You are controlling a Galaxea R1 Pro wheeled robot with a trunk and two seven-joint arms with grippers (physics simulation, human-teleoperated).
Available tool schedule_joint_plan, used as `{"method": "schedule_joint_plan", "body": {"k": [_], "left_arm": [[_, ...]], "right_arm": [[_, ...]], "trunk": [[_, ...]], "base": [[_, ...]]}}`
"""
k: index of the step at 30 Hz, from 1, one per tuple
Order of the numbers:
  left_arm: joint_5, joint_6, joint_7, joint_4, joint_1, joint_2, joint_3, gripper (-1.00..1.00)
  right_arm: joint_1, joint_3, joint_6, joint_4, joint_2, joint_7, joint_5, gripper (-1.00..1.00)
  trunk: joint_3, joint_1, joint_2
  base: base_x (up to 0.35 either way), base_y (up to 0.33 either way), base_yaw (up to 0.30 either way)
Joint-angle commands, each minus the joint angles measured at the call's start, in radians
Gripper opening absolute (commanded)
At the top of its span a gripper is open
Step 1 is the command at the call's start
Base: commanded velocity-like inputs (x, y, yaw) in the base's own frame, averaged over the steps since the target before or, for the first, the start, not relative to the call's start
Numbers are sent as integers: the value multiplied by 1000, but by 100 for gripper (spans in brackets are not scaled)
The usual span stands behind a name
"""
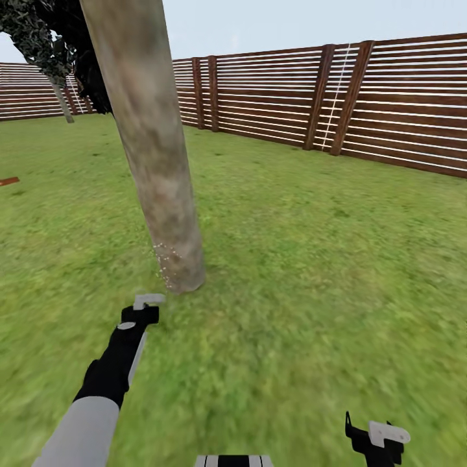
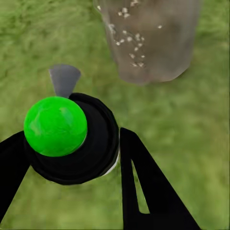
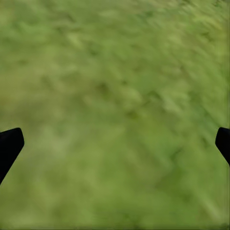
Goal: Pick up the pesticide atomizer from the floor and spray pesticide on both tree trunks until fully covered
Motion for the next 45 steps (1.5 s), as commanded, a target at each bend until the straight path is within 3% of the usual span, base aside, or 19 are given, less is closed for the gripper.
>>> {"method": "schedule_joint_plan", "body": {"k": [1, 5, 6, 8, 10, 12, 14, 16, 18, 19, 21, 24, 25, 27, 30, 33, 35, 36, 45], "left_arm": [[5, -2, 0, -32, 1, 0, -3, -100], [8, 5, -9, -117, -3, -30, -108, -100], [8, 7, -11, -134, -5, -28, -114, -100], [22, 10, -14, -166, -5, -15, -88, -100], [83, 34, -20, -191, -5, 12, -27, -100], [105, 65, -30, -194, -4, 9, -21, -100], [110, 74, -33, -193, -3, 5, -52, -100], [114, 80, -31, -195, -4, 2, -141, -100], [126, 106, -30, -207, -7, 6, -163, -100], [136, 125, -31, -218, -13, 13, -155, -100], [160, 149, -34, -243, -27, 48, -92, -100], [163, 161, -34, -262, -26, 65, -75, -100], [164, 164, -34, -256, -24, 65, -96, -100], [166, 163, -35, -221, -21, 64, -187, -100], [168, 165, -36, -183, -26, 77, -245, -100], [166, 168, -90, -138, -32, 132, -174, -100], [166, 167, -195, -61, -33, 206, -144, -100], [163, 162, -214, -24, -29, 220, -140, -100], [156, 156, -227, -22, -32, 227, -136, -100]], "right_arm": [[0, 0, 0, 0, 0, 0, 0, 100], [0, 0, 0, 0, -1, 0, 0, 100], [0, 0, 0, 0, -2, 0, 0, 100], [0, 0, 0, 0, -2, 0, 0, 100], [0, 0, 0, 0, -2, 0, 0, 100], [0, 0, 0, 0, -2, 0, 0, 100], [0, 0, 0, 0, -2, 0, 0, 100], [0, 0, 0, 0, -2, 0, 0, 100], [0, 0, 0, 0, -2, 0, 0, 100], [0, 0, 0, 0, -2, 0, 0, 100], [0, 0, 0, 0, -2, 0, 1, 100], [0, 0, 0, 0, -2, 0, 1, 100], [0, 0, 0, 0, -2, 0, 0, 100], [0, 0, 0, 0, -2, 0, 1, 100], [0, 0, 0, 0, -2, 0, 1, 100], [0, 0, 0, 0, -3, 0, 1, 100], [0, 0, 0, 0, -3, 0, 1, 100], [0, 0, 0, 0, -3, 0, 1, 100], [0, 0, 0, 0, -3, 0, 1, 100]], "trunk": [[0, 0, 0], [0, 0, 0], [0, 0, 0], [0, 0, 0], [1, 0, 0], [4, 0, 0], [7, 0, 0], [10, 0, 0], [13, 0, 0], [15, 0, 0], [18, 0, 0], [23, 0, 0], [24, 0, 0], [27, 0, 0], [32, 0, 0], [37, 0, 0], [39, 0, 0], [40, 0, 0], [41, 0, 0]], "base": [[-1, 0, 0], [0, 0, 0], [0, 0, 0], [0, 0, 0], [0, 0, 0], [0, 0, 0], [0, 0, 0], [0, 0, 0], [0, 0, 0], [0, 0, 0], [0, 0, 0], [0, 0, 0], [0, 0, 0], [0, 0, 0], [0, 0, 0], [0, 0, 0], [0, 0, 0], [0, 0, 0], [66, 53, 0]]}}
